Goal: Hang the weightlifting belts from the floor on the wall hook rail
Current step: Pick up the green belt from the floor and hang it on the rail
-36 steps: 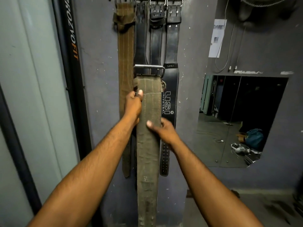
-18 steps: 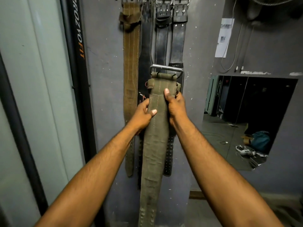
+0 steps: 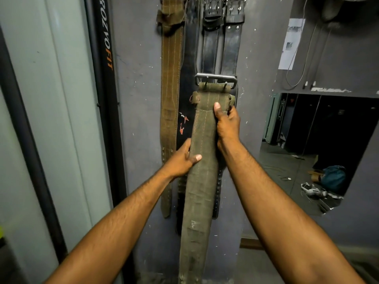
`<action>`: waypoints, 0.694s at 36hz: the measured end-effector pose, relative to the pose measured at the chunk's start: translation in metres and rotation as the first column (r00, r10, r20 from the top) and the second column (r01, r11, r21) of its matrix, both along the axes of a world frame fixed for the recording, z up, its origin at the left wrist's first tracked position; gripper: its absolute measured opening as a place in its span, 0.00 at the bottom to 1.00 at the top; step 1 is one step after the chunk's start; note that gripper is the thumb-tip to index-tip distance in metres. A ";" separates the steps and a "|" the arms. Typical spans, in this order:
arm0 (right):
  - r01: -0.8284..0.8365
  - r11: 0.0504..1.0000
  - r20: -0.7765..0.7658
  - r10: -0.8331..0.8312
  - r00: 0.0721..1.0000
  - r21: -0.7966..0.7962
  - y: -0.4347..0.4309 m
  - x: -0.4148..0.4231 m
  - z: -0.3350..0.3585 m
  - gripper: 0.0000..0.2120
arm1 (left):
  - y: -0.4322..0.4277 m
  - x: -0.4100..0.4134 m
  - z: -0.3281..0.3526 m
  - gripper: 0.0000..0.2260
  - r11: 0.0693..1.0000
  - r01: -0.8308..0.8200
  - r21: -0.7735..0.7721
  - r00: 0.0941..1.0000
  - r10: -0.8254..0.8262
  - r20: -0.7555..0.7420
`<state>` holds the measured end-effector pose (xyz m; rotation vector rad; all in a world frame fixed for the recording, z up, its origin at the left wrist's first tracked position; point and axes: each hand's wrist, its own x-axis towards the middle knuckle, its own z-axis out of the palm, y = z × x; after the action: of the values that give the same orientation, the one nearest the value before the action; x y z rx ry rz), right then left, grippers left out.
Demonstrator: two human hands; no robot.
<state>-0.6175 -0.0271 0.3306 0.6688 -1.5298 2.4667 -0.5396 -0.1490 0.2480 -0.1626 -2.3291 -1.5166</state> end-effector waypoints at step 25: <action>0.012 1.000 0.102 -0.010 0.995 -0.016 -0.010 -0.003 0.000 0.20 | 0.001 0.018 -0.081 0.20 0.963 -0.229 -0.142 0.967 0.242 0.078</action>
<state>-0.6202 -0.0368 0.3304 0.5386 -1.5421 2.5381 -0.5212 -0.1480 0.1673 0.1528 -2.4228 -1.2809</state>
